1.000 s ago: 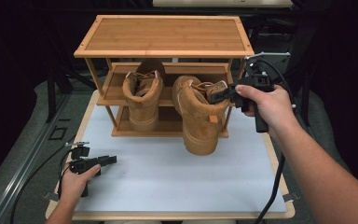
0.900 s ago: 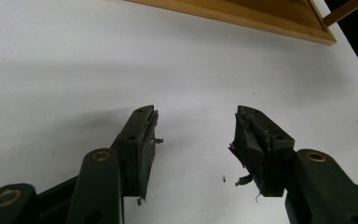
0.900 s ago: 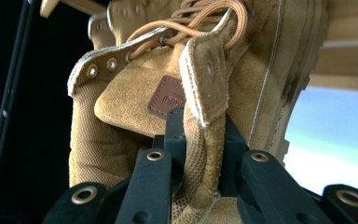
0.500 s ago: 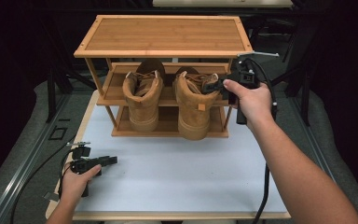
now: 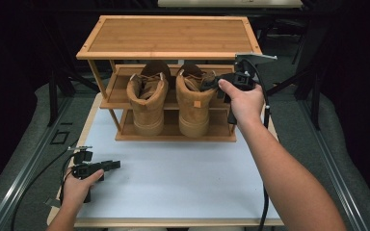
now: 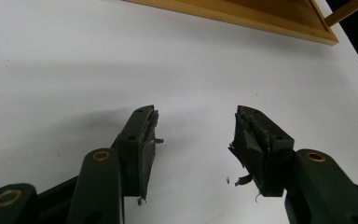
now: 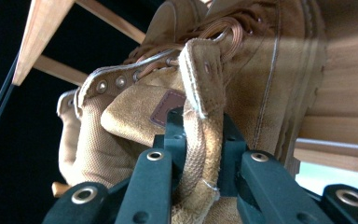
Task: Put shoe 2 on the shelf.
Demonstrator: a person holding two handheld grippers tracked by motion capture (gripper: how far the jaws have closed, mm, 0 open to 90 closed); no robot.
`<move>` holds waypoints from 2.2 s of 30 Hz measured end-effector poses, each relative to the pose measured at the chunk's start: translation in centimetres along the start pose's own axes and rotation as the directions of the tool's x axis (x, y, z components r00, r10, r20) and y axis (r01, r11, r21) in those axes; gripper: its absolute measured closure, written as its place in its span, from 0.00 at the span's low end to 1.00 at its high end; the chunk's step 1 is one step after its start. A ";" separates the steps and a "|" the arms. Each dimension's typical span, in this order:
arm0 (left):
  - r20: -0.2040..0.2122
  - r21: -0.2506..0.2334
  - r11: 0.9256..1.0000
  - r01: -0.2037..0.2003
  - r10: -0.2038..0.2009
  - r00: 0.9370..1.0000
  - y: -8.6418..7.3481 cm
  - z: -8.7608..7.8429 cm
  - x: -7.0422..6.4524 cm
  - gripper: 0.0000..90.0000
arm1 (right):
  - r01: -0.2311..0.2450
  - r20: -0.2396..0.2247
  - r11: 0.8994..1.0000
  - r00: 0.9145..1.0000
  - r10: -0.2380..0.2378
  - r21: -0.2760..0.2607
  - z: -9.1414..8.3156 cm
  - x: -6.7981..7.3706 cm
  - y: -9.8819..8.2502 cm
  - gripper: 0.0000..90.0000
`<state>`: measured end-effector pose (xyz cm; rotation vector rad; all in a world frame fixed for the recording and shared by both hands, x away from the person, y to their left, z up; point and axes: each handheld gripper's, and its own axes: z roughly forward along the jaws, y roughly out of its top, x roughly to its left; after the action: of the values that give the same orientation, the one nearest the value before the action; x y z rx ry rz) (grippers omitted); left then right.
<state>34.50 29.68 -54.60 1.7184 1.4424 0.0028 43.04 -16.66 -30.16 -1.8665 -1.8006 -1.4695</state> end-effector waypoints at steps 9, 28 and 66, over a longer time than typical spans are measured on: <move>-0.002 -0.005 1.000 -0.004 0.004 1.000 0.0 -0.1 0.0 0.54 | 0.017 -0.023 0.999 1.000 -0.018 -0.046 1.6 0.2 -0.6 0.87; -0.001 -0.075 0.992 -0.101 0.101 0.995 3.4 -1.7 -2.9 0.55 | 0.042 0.012 0.998 0.999 -0.043 0.048 1.2 1.2 -0.1 0.62; -0.067 -0.205 0.938 -0.280 0.272 0.960 14.7 -0.3 -14.3 1.00 | 0.198 0.132 0.972 0.974 -0.181 -0.124 4.5 -5.0 -5.5 1.00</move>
<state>41.38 19.12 -38.37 1.7340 1.1688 0.3322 41.82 -15.47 -38.64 -1.9299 -2.0325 -1.6135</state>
